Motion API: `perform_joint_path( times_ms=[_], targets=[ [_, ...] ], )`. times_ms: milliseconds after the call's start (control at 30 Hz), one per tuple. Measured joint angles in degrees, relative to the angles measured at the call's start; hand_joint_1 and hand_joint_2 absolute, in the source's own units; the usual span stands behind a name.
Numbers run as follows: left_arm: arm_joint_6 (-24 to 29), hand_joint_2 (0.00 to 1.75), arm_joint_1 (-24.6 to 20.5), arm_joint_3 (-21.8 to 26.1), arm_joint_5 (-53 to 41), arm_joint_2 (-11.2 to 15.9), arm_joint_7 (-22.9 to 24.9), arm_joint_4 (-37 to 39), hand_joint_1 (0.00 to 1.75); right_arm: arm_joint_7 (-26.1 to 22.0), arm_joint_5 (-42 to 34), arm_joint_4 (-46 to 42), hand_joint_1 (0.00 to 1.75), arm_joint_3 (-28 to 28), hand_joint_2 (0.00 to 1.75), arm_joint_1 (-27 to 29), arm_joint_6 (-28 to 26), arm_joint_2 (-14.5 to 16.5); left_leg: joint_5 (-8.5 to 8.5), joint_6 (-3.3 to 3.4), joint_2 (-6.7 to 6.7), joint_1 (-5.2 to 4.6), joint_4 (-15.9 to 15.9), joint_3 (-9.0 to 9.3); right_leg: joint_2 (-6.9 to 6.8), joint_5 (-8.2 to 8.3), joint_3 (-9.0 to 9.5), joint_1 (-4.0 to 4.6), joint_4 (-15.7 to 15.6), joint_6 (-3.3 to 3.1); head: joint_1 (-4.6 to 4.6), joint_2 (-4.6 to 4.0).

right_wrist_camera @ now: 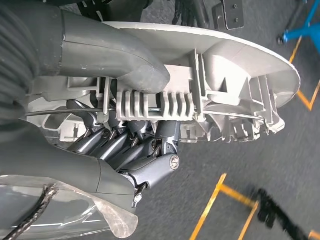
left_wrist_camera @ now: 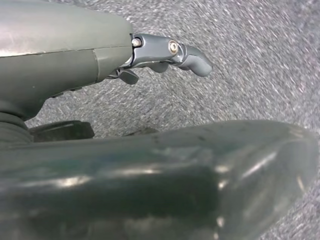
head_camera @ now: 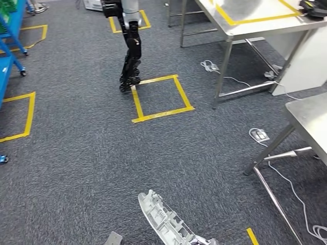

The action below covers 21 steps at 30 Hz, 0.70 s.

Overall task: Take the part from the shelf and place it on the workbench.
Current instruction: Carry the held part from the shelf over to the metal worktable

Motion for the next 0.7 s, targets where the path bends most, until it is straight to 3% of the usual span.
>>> perform_joint_path(
  times_ms=[33,133,200,267,300,367,433,500,533,567,633,700],
  targets=[
    [0.0,0.0,0.0,0.01,0.01,0.0,0.0,0.0,0.0,-0.01,-0.02,0.04,1.75,-0.02,1.75,0.03,0.01,0.04,-0.06,-0.08,0.68,0.02,0.07,-0.02,-0.23,0.93,0.62,-0.09,-0.89,0.23,0.01,0.0],
    [0.0,0.0,-0.05,0.01,0.01,0.01,0.0,0.0,0.0,-0.02,-0.03,0.07,1.75,-0.07,1.75,0.01,0.06,0.14,-0.67,-0.88,2.32,0.03,0.87,-0.06,-2.67,5.33,6.9,-0.27,-11.85,0.54,0.06,0.0],
    [0.0,0.0,-0.1,0.01,0.02,0.07,0.0,0.0,0.0,-0.05,0.0,0.1,1.75,-0.12,1.75,0.03,0.14,0.32,-1.12,-1.56,3.03,-0.2,1.46,-0.07,-3.53,5.84,9.02,-0.08,-15.41,-0.26,-0.1,0.0],
    [0.06,0.0,-0.14,0.01,0.02,0.11,0.02,0.0,0.0,-0.08,0.09,0.13,1.75,-0.19,1.75,0.12,0.22,0.53,-1.28,-2.07,3.71,-0.18,1.59,0.03,-2.56,5.92,8.93,0.14,-15.39,-1.36,-0.3,0.0],
    [0.13,0.0,-0.16,0.01,0.02,0.11,0.03,0.0,0.0,-0.08,0.16,0.15,1.75,-0.26,1.75,0.17,0.3,0.69,-1.65,-2.4,3.46,-0.03,1.88,0.03,-2.14,6.03,8.87,0.14,-15.44,-1.72,-0.33,0.0],
    [0.35,0.0,-0.16,0.01,-0.03,0.15,0.07,0.0,0.0,-0.08,0.37,0.21,1.75,-0.44,1.75,0.15,0.56,1.13,-4.13,-3.06,1.54,0.29,5.05,-1.14,-1.22,6.33,8.93,0.02,-15.58,-2.44,-0.51,0.0],
    [0.53,0.0,-0.05,0.01,-0.13,0.21,0.11,0.0,0.0,-0.1,0.52,0.37,1.75,-0.68,1.75,0.03,0.91,1.67,-8.15,-3.33,-0.6,0.44,12.61,-4.28,-0.2,6.53,8.66,0.05,-15.57,-2.84,-0.7,0.0],
    [0.61,0.0,0.07,0.01,-0.2,0.27,0.16,0.0,0.0,-0.1,0.62,0.63,1.75,-0.92,1.75,0.0,1.25,2.12,-9.77,-3.19,-1.16,0.45,18.34,-6.84,1.04,6.61,8.56,0.21,-15.55,-2.96,-0.71,0.0],
    [0.63,0.0,0.1,0.01,-0.2,0.29,0.19,0.0,0.0,-0.02,0.74,0.76,1.75,-1.04,1.75,0.0,1.39,2.32,-8.84,-2.96,-1.28,0.43,18.19,-6.84,1.68,6.63,8.6,0.3,-15.54,-2.98,-0.69,0.0],
    [0.63,0.0,0.1,0.02,-0.21,0.32,0.2,0.0,0.0,0.19,0.98,0.87,1.75,-1.17,1.75,0.01,1.54,2.53,-6.91,-2.63,-1.57,0.38,15.82,-5.88,2.35,6.64,8.67,0.38,-15.54,-2.98,-0.68,0.0],
    [0.61,0.0,0.11,0.02,-0.27,0.4,0.2,0.0,0.0,0.69,1.6,1.05,1.75,-1.44,1.75,-0.02,1.86,2.99,-2.61,-1.76,-3.48,0.2,8.08,-2.64,3.57,6.69,8.75,0.47,-15.53,-2.91,-0.67,0.0],
    [0.52,0.0,0.14,0.03,-0.37,0.55,0.19,0.0,0.0,0.97,2.02,1.29,1.75,-1.71,1.75,-0.11,2.32,3.46,-0.93,-1.12,-5.21,0.04,2.96,-0.58,4.7,6.89,8.38,0.42,-15.46,-2.55,-0.69,0.0]
  ],
)
